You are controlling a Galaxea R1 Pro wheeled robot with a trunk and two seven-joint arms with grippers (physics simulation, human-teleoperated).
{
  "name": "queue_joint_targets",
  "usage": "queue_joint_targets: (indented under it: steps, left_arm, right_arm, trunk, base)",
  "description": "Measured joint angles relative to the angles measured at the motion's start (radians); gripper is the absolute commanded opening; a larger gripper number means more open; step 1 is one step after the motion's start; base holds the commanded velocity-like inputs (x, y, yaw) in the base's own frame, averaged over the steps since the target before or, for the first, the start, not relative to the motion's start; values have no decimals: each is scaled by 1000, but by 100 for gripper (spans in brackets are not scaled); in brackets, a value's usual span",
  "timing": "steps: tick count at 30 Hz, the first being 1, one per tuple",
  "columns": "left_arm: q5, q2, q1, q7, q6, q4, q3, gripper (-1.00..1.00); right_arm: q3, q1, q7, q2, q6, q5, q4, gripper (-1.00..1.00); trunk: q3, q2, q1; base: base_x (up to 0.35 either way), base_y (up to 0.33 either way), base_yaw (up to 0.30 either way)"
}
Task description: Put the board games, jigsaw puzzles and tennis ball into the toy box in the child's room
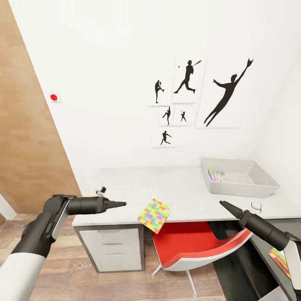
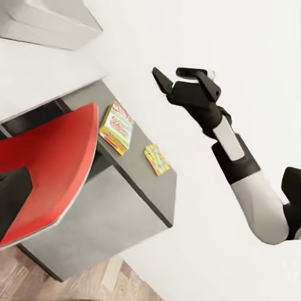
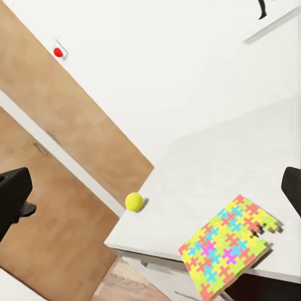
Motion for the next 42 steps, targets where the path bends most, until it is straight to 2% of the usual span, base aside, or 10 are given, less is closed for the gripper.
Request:
queue_joint_targets:
  steps: [1,4,7,12,16,21,25,27,33,42]
  left_arm:
    - [0,-7,0,24,0,13,1,100]
    - [0,-68,-1,160,3,59,7,100]
    - [5,-128,1,336,2,90,10,100]
    - [14,-172,7,485,-68,204,27,100]
    - [16,-198,8,523,-137,283,62,100]
    - [16,-258,8,583,-270,442,177,100]
    - [19,-284,4,633,-374,601,218,100]
    - [20,-301,3,656,-417,633,223,100]
    - [22,-326,2,713,-488,664,244,100]
    - [22,-328,2,737,-497,669,309,100]
  right_arm:
    - [0,0,-2,0,1,0,-1,100]
    - [0,0,-8,1,7,-4,-5,100]
    - [-1,0,-10,2,13,-9,-8,100]
    - [2,0,-10,4,64,-11,-20,100]
    - [1,-1,-9,5,143,-19,-63,100]
    - [0,-1,-8,20,228,-71,-127,100]
    - [1,-1,-7,26,251,-84,-154,100]
    - [6,-1,-7,28,256,-86,-162,100]
    - [15,-1,-7,32,262,-88,-173,100]
    - [16,-1,-8,33,261,-88,-175,100]
  trunk:
    - [0,0,0]
    - [0,0,0]
    - [0,0,0]
    - [0,0,0]
    - [0,0,0]
    - [0,0,0]
    - [0,0,0]
    - [0,0,0]
    - [0,0,0]
    - [0,0,0]
  base:
    - [-1,-3,0]
    - [0,-1,0]
    - [0,0,0]
    - [0,0,0]
    - [0,0,0]
    - [0,0,0]
    - [0,0,0]
    - [0,0,0]
    - [0,0,0]
    - [0,0,0]
